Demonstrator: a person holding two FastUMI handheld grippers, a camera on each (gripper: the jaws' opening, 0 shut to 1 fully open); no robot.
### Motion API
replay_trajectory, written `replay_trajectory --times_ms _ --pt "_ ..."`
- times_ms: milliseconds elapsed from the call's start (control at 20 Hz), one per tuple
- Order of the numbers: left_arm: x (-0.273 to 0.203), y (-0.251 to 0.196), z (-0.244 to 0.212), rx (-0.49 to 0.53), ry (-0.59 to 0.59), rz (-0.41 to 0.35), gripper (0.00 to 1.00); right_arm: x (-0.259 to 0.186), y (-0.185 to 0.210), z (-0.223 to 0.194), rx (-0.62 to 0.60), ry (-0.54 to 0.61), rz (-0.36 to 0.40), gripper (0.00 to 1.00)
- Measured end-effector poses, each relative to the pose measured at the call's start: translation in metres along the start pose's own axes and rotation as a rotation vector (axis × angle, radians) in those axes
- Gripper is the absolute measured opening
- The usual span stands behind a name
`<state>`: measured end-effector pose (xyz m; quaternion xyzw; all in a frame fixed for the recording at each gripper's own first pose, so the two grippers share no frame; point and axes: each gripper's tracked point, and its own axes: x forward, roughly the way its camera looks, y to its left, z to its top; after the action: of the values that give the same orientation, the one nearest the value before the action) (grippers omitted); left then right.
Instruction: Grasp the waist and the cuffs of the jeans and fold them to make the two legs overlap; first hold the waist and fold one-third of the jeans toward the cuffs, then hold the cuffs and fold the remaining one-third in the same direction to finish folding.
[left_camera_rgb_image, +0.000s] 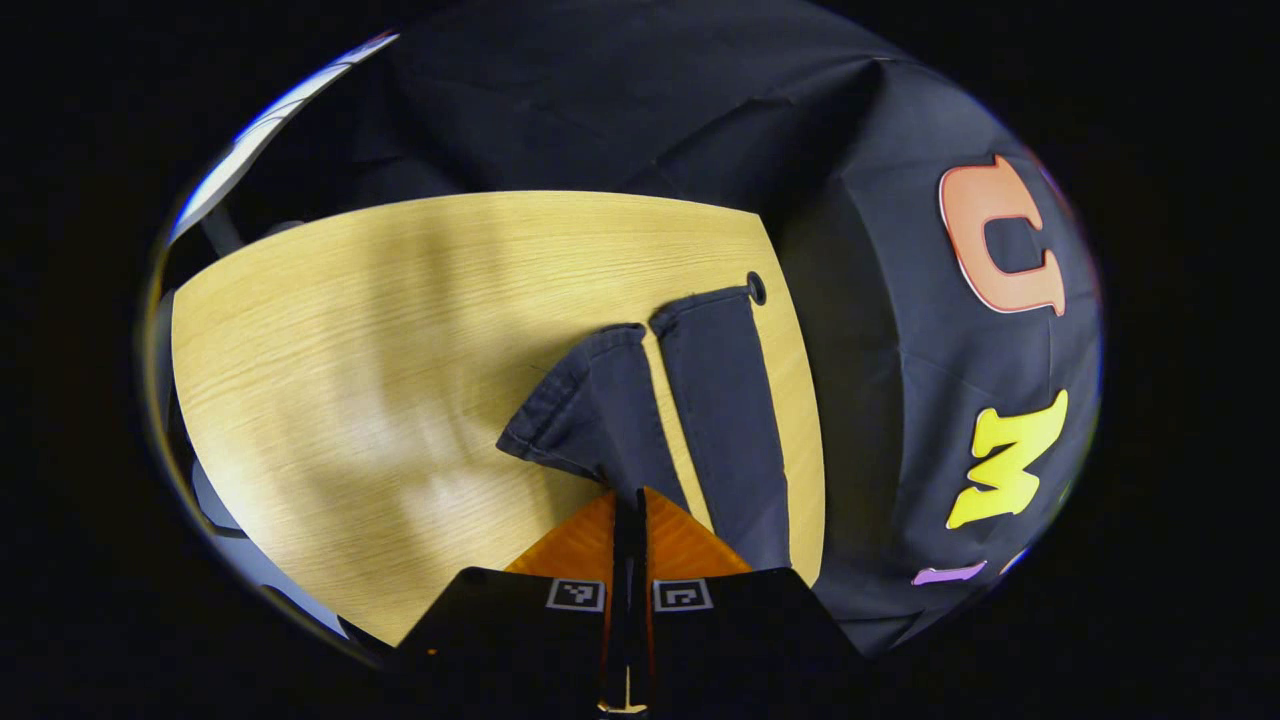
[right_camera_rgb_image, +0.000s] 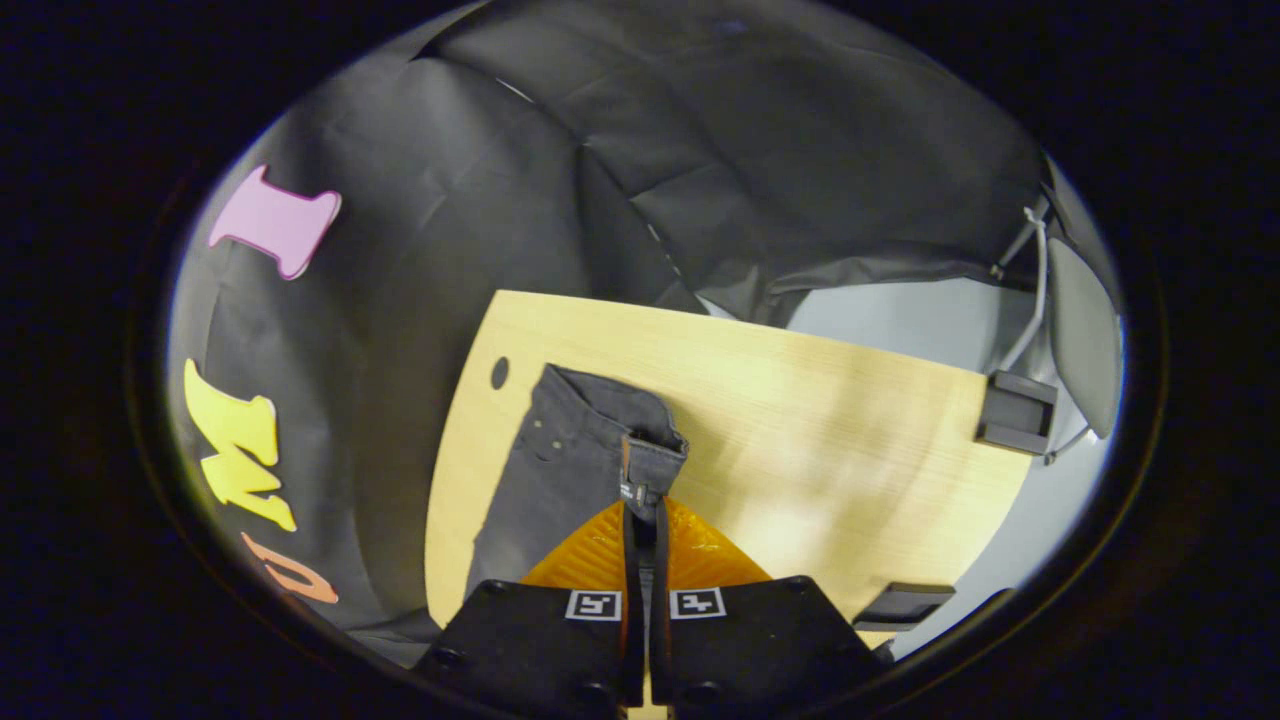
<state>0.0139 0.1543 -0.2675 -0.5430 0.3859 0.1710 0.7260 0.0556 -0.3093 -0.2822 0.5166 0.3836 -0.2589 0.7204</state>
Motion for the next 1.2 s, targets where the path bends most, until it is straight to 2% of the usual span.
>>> replay_trajectory --times_ms 350,600,800,950,1000,1100,1200 --pt "0.028 -0.067 0.041 0.081 0.041 -0.013 0.04 0.035 0.091 0.032 -0.104 0.012 0.058 0.03" --pt "0.085 -0.108 0.063 0.135 0.085 -0.012 0.04 0.087 0.132 0.048 -0.137 0.026 0.055 0.03" --pt "0.146 -0.131 0.076 0.243 0.115 -0.015 0.04 0.141 0.137 0.05 -0.164 0.038 0.042 0.03" --pt "0.189 -0.133 0.083 0.22 0.14 0.01 0.04 0.175 0.134 0.048 -0.203 0.045 0.01 0.03" --pt "0.201 -0.13 0.083 0.212 0.147 0.02 0.04 0.185 0.134 0.047 -0.212 0.046 0.0 0.0" --pt "0.216 -0.131 0.083 0.23 0.159 0.02 0.04 0.2 0.131 0.046 -0.23 0.049 -0.015 0.02" --pt "0.23 -0.123 0.08 0.258 0.165 0.052 0.04 0.206 0.133 0.045 -0.25 0.048 -0.02 0.03"
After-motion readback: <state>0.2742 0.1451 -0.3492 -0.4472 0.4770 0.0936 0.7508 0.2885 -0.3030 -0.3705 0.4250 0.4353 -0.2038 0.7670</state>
